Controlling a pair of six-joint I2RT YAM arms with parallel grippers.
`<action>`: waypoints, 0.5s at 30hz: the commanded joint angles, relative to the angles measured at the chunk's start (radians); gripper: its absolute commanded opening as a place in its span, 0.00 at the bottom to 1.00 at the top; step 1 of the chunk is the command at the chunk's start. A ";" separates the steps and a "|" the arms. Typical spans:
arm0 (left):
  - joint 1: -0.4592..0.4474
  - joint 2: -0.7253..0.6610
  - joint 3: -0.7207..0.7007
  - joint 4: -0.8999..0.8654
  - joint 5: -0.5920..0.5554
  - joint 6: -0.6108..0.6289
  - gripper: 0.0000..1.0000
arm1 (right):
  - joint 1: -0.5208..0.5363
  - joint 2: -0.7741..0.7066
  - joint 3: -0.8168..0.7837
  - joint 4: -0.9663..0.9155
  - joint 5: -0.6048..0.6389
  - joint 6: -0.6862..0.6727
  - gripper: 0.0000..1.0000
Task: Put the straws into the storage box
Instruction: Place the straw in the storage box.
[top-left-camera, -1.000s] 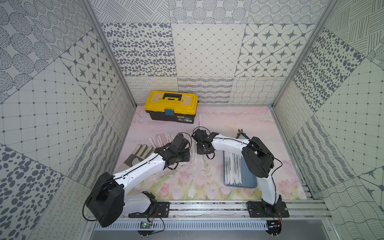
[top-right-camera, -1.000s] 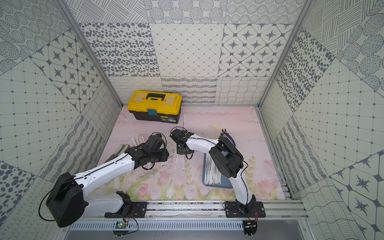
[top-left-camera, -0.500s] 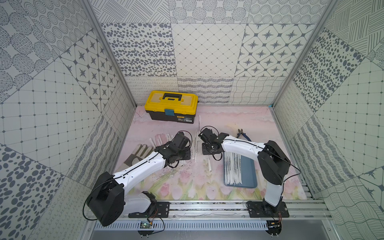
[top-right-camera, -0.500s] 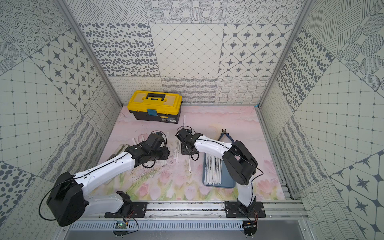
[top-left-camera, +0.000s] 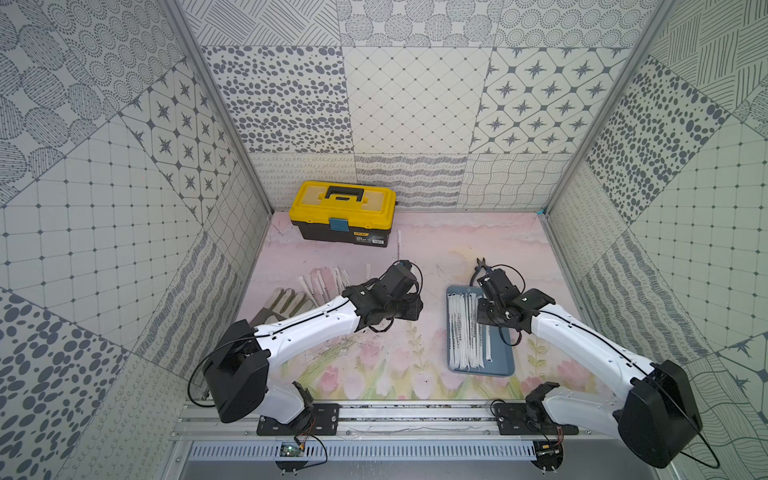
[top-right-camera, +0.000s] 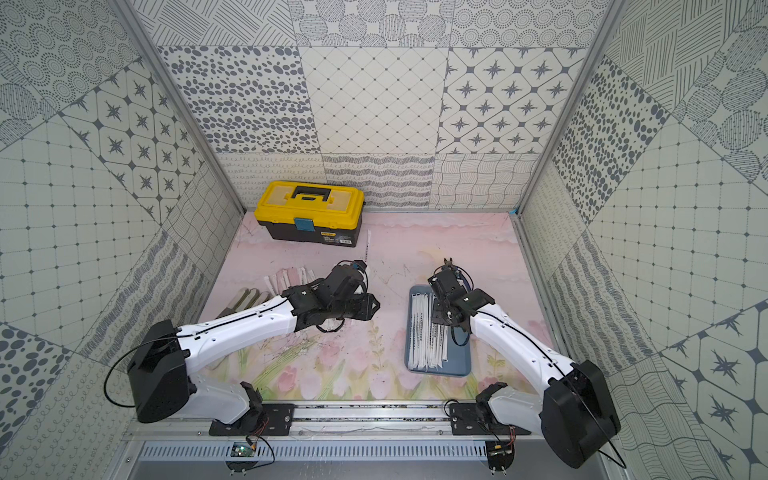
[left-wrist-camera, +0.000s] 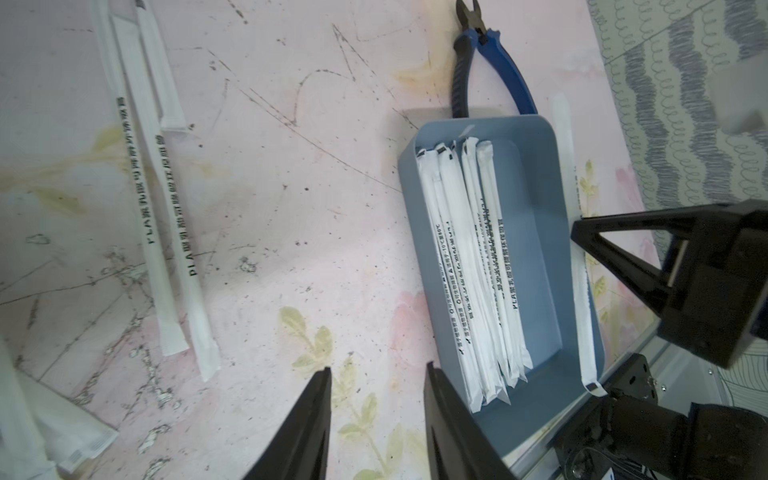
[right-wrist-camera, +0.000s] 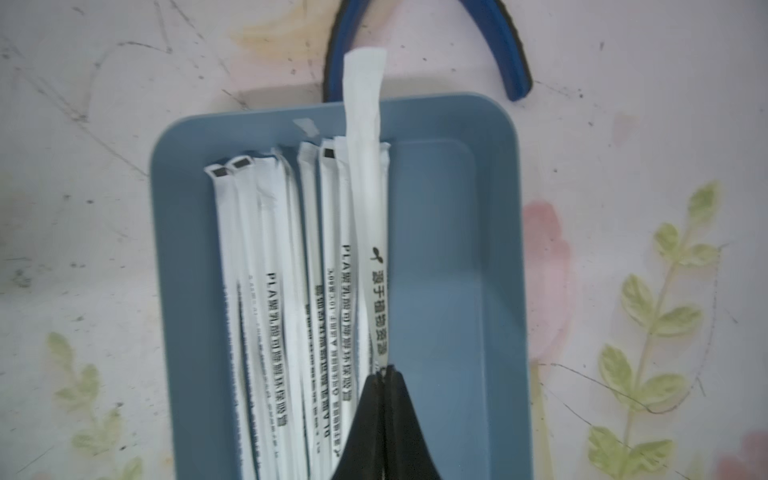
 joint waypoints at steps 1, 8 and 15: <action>-0.036 0.053 0.042 0.062 0.057 -0.021 0.41 | -0.023 0.018 -0.032 0.025 0.013 -0.061 0.02; -0.036 0.045 0.063 0.020 0.041 0.010 0.41 | -0.035 0.163 -0.026 0.096 -0.014 -0.077 0.01; -0.036 0.041 0.057 0.014 0.036 0.012 0.41 | -0.032 0.233 -0.032 0.145 -0.025 -0.058 0.02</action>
